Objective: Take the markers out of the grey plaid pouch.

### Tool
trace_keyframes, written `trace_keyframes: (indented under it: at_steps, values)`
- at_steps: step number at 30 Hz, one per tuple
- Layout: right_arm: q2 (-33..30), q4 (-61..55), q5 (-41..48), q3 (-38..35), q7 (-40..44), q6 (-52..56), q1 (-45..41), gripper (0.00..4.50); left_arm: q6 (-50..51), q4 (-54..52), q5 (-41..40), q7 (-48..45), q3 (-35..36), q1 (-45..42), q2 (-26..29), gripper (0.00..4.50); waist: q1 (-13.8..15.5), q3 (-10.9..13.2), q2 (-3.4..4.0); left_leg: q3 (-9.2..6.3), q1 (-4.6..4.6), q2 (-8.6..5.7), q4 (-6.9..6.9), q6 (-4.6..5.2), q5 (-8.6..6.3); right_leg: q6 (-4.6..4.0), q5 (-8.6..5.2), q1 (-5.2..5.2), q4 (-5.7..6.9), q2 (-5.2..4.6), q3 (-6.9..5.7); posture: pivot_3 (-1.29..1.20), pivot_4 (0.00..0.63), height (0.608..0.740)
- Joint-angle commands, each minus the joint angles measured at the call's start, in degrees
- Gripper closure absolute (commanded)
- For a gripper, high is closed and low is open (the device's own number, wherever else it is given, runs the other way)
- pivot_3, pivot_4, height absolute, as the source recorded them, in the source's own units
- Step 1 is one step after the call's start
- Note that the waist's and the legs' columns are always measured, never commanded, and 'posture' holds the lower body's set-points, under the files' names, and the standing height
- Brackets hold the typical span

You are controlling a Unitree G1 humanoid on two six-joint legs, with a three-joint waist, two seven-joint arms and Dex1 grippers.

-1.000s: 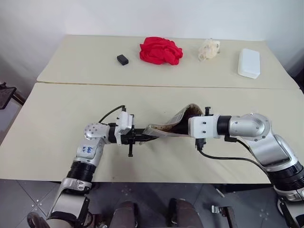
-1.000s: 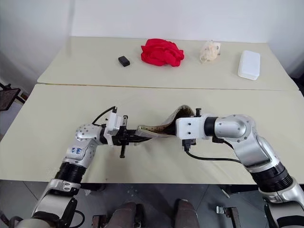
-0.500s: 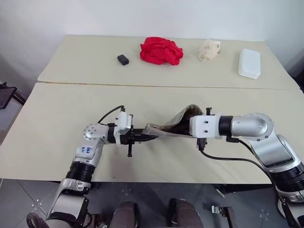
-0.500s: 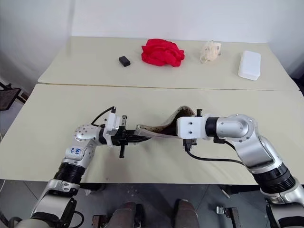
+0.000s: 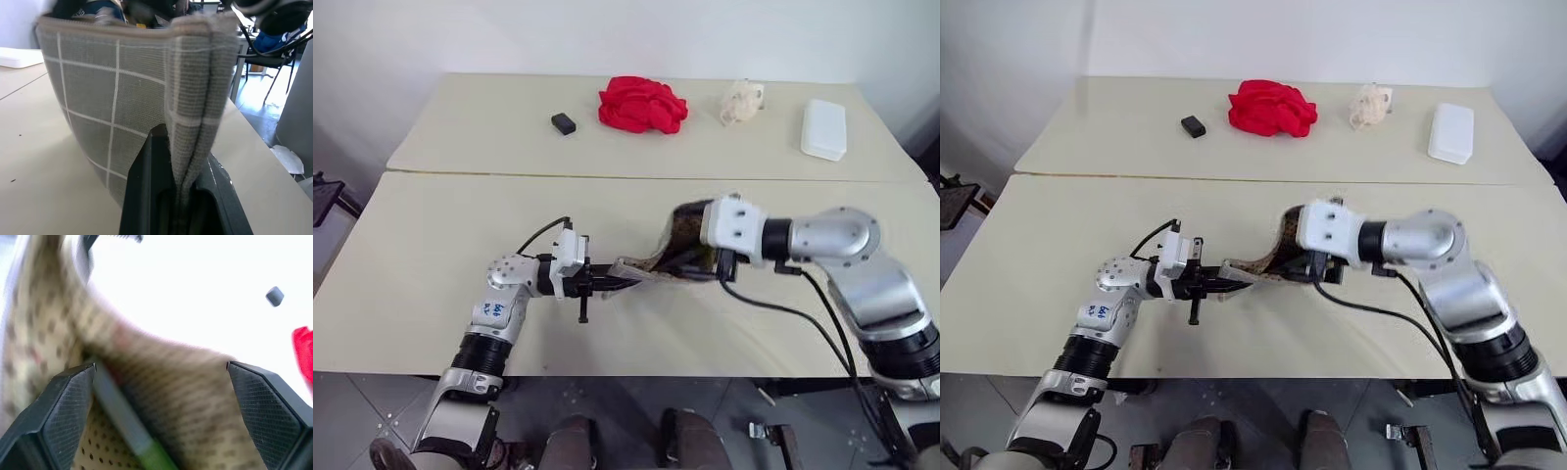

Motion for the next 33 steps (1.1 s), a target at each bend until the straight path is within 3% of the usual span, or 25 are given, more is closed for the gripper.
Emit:
trace_keyframes:
  at_steps: [1, 8, 20, 23, 30, 33]
  values:
    - [-2.18, -2.81, -2.0, 4.21, 2.07, 3.21, -0.83, 0.02, -0.23, -0.05, -0.5, -0.38, 0.17, -0.88, -0.4, 4.5, 0.1, 0.0, 0.0, 0.01, 0.0, 0.0, 0.01, 0.01, -0.01, 0.0, 0.0, 0.01, -0.02, 0.0, 0.01, 0.0, 0.15, 0.74]
    - [-1.64, -0.68, -10.47, 10.54, 0.37, 1.52, -3.76, 0.02, -0.02, -0.08, -0.51, -0.49, -0.06, -1.06, -1.06, 4.5, -0.25, 0.0, 0.0, 0.06, 0.0, -0.01, 0.01, 0.0, 0.0, 0.0, 0.0, -0.04, 0.02, -0.01, 0.05, 0.0, 0.15, 0.74]
    - [-1.29, 0.29, -0.62, -4.87, 0.68, -8.91, -0.72, 0.02, -0.11, -0.55, -0.37, 0.36, 0.79, -0.12, -0.47, 4.5, -0.11, 0.0, -0.01, 0.05, 0.0, -0.01, 0.01, 0.0, 0.0, 0.0, 0.0, -0.01, 0.01, 0.0, 0.03, 0.0, 0.15, 0.74]
    - [-3.82, 0.25, 2.66, -7.42, 4.3, -9.81, 1.0, 0.61, -0.26, -0.52, -0.32, 0.51, 0.87, 0.0, -0.31, 4.5, -0.13, 0.0, 0.0, 0.06, 0.0, -0.02, 0.01, 0.01, 0.0, 0.0, 0.0, -0.01, 0.0, 0.0, 0.03, 0.0, 0.15, 0.74]
    - [-8.0, 0.0, 6.29, -8.54, 8.64, -9.36, 2.57, 2.84, -0.35, -0.79, -0.26, 0.87, 0.78, 0.31, 0.1, 4.5, -0.28, 0.0, -0.01, 0.05, 0.02, -0.01, 0.01, 0.0, 0.0, 0.0, 0.0, -0.01, 0.01, 0.0, 0.04, 0.0, 0.15, 0.74]
    - [-8.56, -1.4, 7.32, -7.6, 9.07, -6.36, 1.64, 2.84, -0.4, -0.79, -0.21, 0.99, 0.75, 0.33, 0.16, 4.5, -0.26, 0.0, -0.01, 0.05, 0.02, -0.01, 0.01, 0.0, 0.0, 0.0, 0.0, -0.01, 0.01, 0.0, 0.04, 0.0, 0.15, 0.74]
